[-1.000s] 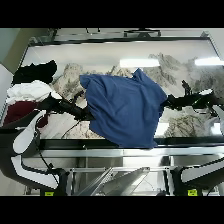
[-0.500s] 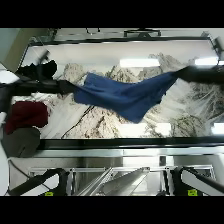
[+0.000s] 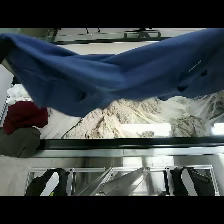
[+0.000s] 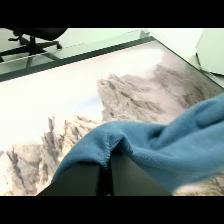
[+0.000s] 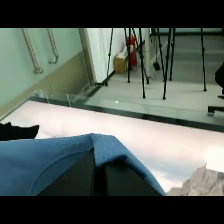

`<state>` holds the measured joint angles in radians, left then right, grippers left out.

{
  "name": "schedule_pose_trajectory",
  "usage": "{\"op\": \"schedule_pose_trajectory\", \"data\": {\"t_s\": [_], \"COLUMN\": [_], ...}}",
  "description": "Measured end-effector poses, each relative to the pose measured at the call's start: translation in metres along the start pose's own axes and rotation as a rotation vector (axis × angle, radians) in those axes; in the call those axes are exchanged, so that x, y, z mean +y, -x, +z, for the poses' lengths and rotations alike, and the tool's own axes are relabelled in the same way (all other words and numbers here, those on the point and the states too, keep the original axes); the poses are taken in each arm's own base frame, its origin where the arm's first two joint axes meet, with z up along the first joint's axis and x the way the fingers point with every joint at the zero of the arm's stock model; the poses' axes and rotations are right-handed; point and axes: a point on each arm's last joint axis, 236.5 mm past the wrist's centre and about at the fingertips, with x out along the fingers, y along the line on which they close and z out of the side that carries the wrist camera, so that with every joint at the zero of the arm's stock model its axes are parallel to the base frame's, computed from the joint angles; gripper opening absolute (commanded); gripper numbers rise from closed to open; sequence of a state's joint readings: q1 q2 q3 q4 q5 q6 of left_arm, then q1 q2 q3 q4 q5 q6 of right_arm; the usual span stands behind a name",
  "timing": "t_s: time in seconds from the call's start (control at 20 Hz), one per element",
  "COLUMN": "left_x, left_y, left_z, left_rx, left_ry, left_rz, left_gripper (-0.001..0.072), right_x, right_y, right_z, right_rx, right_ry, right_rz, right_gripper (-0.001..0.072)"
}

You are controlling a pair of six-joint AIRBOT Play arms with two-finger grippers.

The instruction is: Fold the shirts.

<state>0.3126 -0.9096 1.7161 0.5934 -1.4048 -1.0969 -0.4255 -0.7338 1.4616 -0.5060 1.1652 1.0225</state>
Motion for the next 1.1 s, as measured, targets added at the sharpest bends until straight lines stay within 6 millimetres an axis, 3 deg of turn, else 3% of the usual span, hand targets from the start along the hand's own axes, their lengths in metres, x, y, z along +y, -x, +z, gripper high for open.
{"op": "schedule_pose_trajectory", "data": {"t_s": [0.15,0.3,0.35,0.4,0.5,0.6,0.65,0.8,0.9,0.95,1.1], "left_x": [0.016,0.036,0.044,0.054,0.075,0.107,0.123,0.169,0.182,0.18,0.15], "left_y": [-0.024,-0.08,-0.102,-0.127,-0.169,-0.203,-0.213,-0.215,-0.2,-0.19,-0.157], "left_z": [-0.031,-0.085,-0.106,-0.129,-0.171,-0.213,-0.227,-0.263,-0.286,-0.3,-0.35], "left_rx": [0.079,0.213,0.256,0.302,0.372,0.447,0.478,0.599,0.691,0.746,0.908], "left_ry": [0.07,0.177,0.216,0.255,0.319,0.363,0.373,0.441,0.519,0.566,0.7], "left_rz": [-0.039,-0.134,-0.162,-0.183,-0.199,-0.173,-0.153,-0.082,-0.056,-0.058,-0.074], "left_gripper": [0.003,0.0023,0.0048,0.0314,0.0713,0.0709,0.0709,0.0707,0.0707,0.0707,0.0706], "right_x": [-0.022,-0.055,-0.066,-0.078,-0.109,-0.145,-0.16,-0.196,-0.199,-0.192,-0.152], "right_y": [-0.023,-0.064,-0.079,-0.094,-0.124,-0.146,-0.152,-0.152,-0.143,-0.137,-0.123], "right_z": [-0.035,-0.103,-0.133,-0.164,-0.228,-0.283,-0.301,-0.322,-0.328,-0.333,-0.364], "right_rx": [0.117,0.287,0.348,0.408,0.501,0.566,0.583,0.606,0.64,0.672,0.788], "right_ry": [-0.106,-0.283,-0.356,-0.424,-0.552,-0.647,-0.679,-0.738,-0.764,-0.78,-0.84], "right_rz": [0.034,0.086,0.1,0.102,0.075,0.02,-0.001,-0.029,-0.005,0.021,0.101], "right_gripper": [0.0023,0.0032,0.0077,0.0247,0.0405,0.0609,0.0641,0.0636,0.0624,0.0572,0.057]}}
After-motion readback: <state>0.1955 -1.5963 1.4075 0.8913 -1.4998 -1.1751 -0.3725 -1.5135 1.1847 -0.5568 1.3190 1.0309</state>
